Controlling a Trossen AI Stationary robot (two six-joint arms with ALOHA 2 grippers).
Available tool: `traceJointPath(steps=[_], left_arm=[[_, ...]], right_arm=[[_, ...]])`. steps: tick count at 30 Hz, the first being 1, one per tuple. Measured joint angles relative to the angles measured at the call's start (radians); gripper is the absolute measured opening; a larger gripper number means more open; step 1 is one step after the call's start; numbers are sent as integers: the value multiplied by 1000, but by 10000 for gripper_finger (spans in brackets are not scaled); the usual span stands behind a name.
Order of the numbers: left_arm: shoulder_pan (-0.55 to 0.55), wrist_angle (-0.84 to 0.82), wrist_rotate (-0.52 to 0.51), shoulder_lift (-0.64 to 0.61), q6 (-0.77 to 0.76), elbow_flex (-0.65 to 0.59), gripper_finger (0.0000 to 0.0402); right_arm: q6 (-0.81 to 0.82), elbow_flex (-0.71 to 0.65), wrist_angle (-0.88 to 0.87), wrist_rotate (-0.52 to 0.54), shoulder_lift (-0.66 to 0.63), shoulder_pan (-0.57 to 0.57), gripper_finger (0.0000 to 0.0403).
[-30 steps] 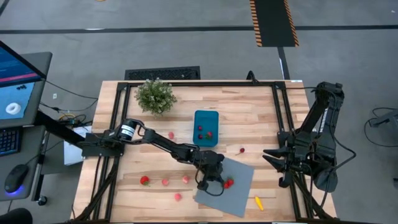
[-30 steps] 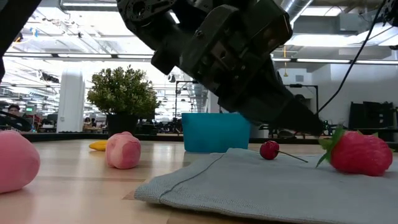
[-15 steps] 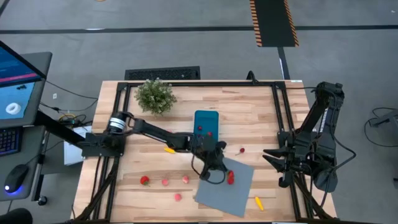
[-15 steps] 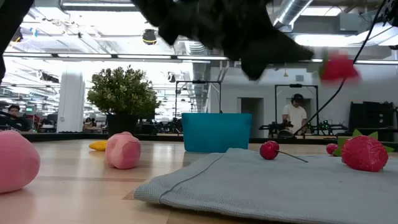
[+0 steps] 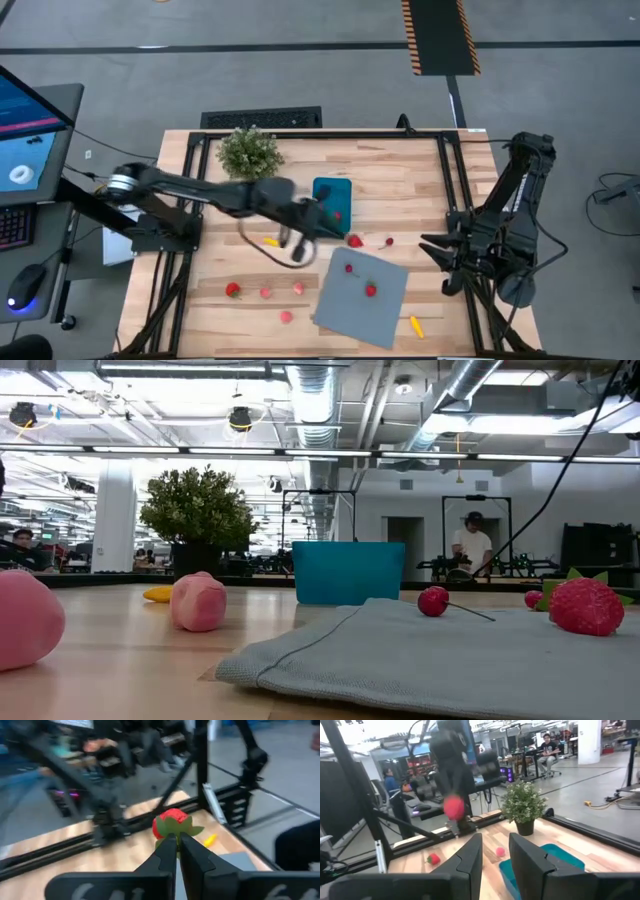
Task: Pick and placing Produce into tupperware
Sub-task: Put the strawberry into the blue bin
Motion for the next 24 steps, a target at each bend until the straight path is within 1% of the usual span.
traceJointPath(steps=[5, 11, 17, 24], left_arm=[[9, -16, -130, -217, -17, -140, 0], [-7, 51, -223, -466, -86, -332, 0], [-18, 98, -305, -684, -172, -516, 0], [-21, 276, -333, -869, -285, -706, 0]], right_arm=[[0, 0, -13, -11, 0, -23, 118], [0, 0, -18, -25, 0, -52, 118], [24, 0, -18, -37, 0, -74, 118], [49, 0, -10, -52, 0, -81, 118]])
